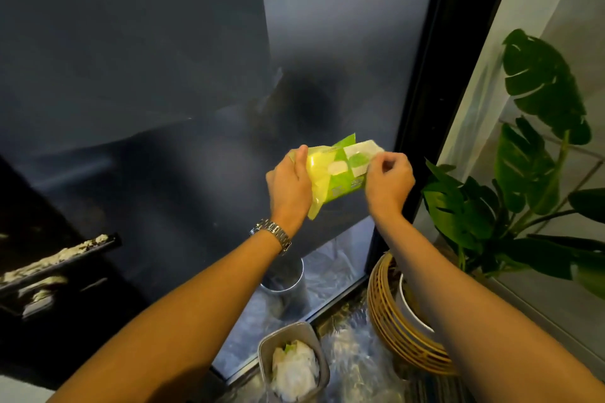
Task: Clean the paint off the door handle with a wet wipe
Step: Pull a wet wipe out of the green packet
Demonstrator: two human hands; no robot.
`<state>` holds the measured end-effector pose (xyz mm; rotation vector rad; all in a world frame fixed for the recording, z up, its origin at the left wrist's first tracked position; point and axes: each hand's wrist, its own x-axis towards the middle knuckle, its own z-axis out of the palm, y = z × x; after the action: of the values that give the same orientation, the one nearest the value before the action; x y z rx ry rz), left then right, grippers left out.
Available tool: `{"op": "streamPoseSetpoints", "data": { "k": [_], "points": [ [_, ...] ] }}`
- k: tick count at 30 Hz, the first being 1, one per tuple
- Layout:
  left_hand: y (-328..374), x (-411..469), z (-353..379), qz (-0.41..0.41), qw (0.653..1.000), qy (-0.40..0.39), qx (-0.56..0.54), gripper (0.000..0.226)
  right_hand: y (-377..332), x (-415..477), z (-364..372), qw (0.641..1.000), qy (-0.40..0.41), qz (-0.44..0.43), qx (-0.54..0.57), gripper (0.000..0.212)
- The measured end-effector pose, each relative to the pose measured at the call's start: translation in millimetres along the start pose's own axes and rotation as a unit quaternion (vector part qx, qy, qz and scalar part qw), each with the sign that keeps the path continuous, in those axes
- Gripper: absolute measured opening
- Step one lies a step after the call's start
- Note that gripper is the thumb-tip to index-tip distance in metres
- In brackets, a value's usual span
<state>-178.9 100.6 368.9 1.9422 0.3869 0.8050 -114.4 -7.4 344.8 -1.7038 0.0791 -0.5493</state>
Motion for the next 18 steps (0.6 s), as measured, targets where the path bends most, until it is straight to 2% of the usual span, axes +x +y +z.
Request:
{"op": "streamPoseSetpoints", "data": {
  "k": [2, 4, 7, 9, 10, 12, 15, 16, 18],
  "points": [
    [3.8, -1.4, 2.1, 0.013, 1.0, -0.022, -0.009, 0.034, -2.7, 9.5, -0.8, 0.999, -0.018, 0.043, -0.006, 0.02],
    [6.4, 0.6, 4.0, 0.006, 0.999, -0.031, -0.02, 0.035, -7.2, 12.3, 0.3, 0.993, -0.07, 0.09, -0.015, 0.026],
    [2.4, 9.2, -1.9, -0.007, 0.998, -0.056, -0.011, 0.03, -6.8, 15.4, -2.1, 0.986, -0.135, 0.091, -0.046, 0.029],
    [-3.5, 13.3, -10.3, 0.05, 0.997, -0.063, 0.003, 0.018, -4.1, 16.7, -4.6, 0.983, -0.148, 0.071, -0.079, 0.028],
    [-5.6, 14.4, -14.5, 0.103, 0.992, -0.067, 0.022, 0.02, -2.8, 16.5, -5.3, 0.982, -0.148, 0.058, -0.105, 0.028],
    [-6.3, 16.6, -20.0, 0.228, 0.962, -0.105, 0.112, 0.021, -2.2, 15.0, -5.6, 0.975, -0.149, 0.031, -0.164, 0.027],
    [-5.7, 17.8, -20.0, 0.38, 0.866, -0.191, 0.265, 0.023, -5.0, 11.3, -3.8, 0.964, -0.161, -0.006, -0.211, 0.026],
    [-5.5, 16.8, -18.7, 0.399, 0.841, -0.21, 0.3, 0.023, -6.2, 9.9, -3.2, 0.96, -0.164, -0.02, -0.224, 0.026],
    [-5.6, 13.9, -16.1, 0.407, 0.82, -0.224, 0.333, 0.019, -9.2, 7.7, -2.5, 0.953, -0.172, -0.041, -0.245, 0.024]
  ]
}}
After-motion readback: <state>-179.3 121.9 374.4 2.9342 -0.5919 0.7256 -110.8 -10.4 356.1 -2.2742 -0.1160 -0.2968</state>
